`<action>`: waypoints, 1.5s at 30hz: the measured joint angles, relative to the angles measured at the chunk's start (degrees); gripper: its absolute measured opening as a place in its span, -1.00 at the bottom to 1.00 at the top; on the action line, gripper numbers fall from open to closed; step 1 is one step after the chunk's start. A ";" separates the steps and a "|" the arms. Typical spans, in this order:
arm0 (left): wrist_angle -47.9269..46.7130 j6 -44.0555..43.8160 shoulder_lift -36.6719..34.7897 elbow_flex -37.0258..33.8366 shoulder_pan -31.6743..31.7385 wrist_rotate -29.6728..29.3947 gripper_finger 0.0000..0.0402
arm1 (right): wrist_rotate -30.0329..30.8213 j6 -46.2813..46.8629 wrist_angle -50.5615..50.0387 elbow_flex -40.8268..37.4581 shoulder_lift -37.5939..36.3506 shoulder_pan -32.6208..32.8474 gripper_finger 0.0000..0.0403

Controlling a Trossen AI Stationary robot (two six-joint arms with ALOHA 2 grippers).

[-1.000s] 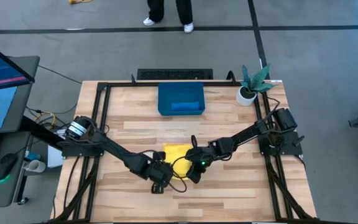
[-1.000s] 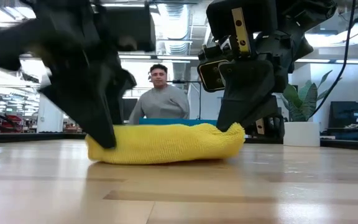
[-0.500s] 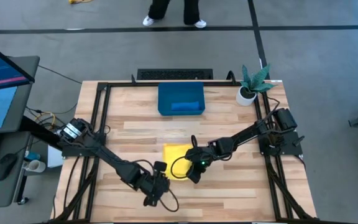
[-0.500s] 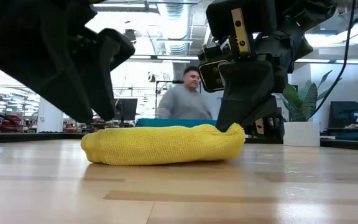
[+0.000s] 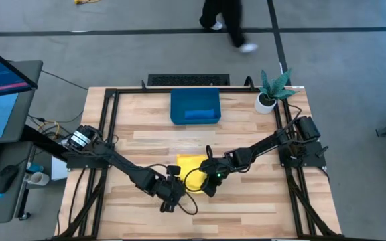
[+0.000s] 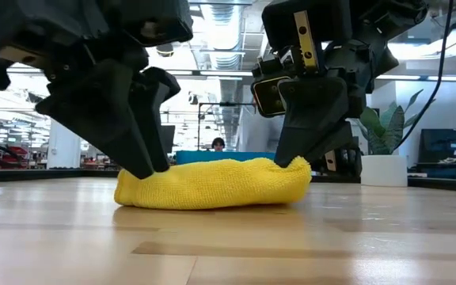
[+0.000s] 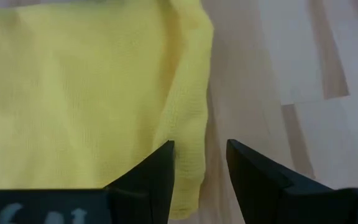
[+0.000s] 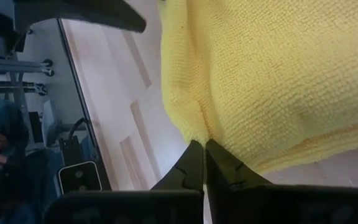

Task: Roll microfiber towels into tight, uniform cylinder then place into a basket
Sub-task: Roll the yellow towel

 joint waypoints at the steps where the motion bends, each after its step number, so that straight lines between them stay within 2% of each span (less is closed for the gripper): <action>1: -0.42 -0.35 0.00 0.00 0.32 0.30 -0.31 | 0.00 0.00 -0.01 0.00 0.00 0.00 -0.91; 7: -2.21 -2.94 0.00 0.00 2.00 1.61 -0.31 | -0.06 0.00 -0.15 0.00 0.00 -0.02 -0.92; 14: -0.48 -3.40 2.65 0.12 3.77 5.78 -0.31 | -0.44 0.04 -0.26 0.00 0.00 -0.02 -0.80; 19: -0.28 -3.74 3.78 0.22 3.95 5.21 -0.32 | -0.35 0.00 -0.48 0.01 0.00 -0.02 -0.72; 27: -0.95 -5.10 3.85 0.17 3.99 5.34 -0.43 | -0.28 -1.48 -0.40 0.02 0.00 -0.35 -0.54; 30: -0.95 -6.02 3.87 0.17 4.01 5.23 -0.47 | -2.34 -2.78 -1.00 0.02 0.00 -0.94 -0.48; 37: -0.85 -6.62 3.96 0.13 3.99 4.78 -0.49 | -3.91 -7.66 -4.29 0.11 -2.52 -3.01 -0.44; 41: -0.78 -7.52 3.98 0.10 3.99 4.78 -0.49 | -0.69 -12.35 -10.26 0.00 -7.40 -3.93 -0.44; 45: -0.72 -9.05 4.00 0.07 3.99 4.76 -0.49 | 7.01 -19.74 -15.99 0.00 -13.95 -1.24 -0.44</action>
